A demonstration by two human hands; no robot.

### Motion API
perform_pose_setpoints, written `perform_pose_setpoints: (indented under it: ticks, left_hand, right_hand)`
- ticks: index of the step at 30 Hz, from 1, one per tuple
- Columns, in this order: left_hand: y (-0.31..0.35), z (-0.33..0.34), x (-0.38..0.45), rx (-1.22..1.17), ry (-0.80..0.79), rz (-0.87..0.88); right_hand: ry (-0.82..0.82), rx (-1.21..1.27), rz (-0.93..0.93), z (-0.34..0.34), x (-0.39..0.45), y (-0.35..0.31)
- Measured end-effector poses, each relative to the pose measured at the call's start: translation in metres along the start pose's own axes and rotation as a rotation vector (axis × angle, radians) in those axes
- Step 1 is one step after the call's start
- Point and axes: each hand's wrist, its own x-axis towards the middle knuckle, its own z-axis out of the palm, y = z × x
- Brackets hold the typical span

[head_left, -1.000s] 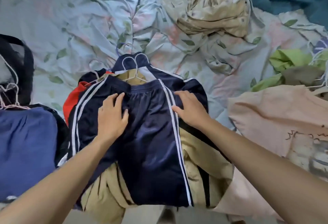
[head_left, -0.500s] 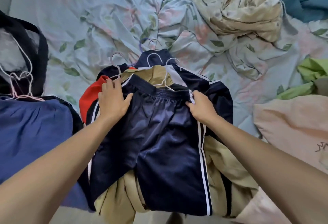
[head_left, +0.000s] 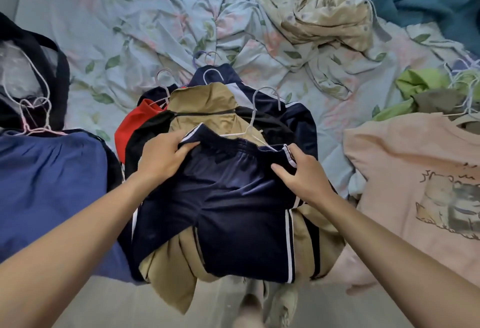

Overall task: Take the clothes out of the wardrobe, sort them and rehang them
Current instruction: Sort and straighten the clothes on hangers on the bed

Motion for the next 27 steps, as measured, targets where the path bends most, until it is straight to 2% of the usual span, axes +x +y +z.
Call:
perform_pose_setpoints:
  ticks: [4, 8, 12, 15, 18, 21, 27]
  left_hand:
    - [0.023, -0.018, -0.058, -0.026, 0.036, -0.004]
    - [0.059, -0.063, -0.125, -0.06, 0.12, -0.025]
    - [0.09, -0.121, -0.197, -0.042, 0.032, 0.013]
    - [0.093, -0.156, -0.247, -0.055, 0.052, -0.032]
    - [0.07, -0.187, -0.286, -0.034, 0.112, -0.212]
    - [0.024, -0.222, -0.32, 0.01, 0.182, -0.318]
    - [-0.103, -0.294, -0.361, 0.038, 0.378, -0.481]
  right_hand:
    - [0.051, 0.032, -0.052, -0.009, -0.042, -0.014]
    - [0.091, 0.004, -0.117, -0.031, -0.092, -0.047]
    - [0.067, 0.0, -0.211, -0.044, -0.163, -0.097]
    - [0.022, 0.054, -0.253, -0.031, -0.207, -0.137]
    - [-0.035, 0.061, -0.277, -0.01, -0.227, -0.181]
    - [-0.074, 0.057, -0.335, 0.012, -0.225, -0.235]
    - [-0.102, 0.022, -0.451, 0.084, -0.182, -0.357]
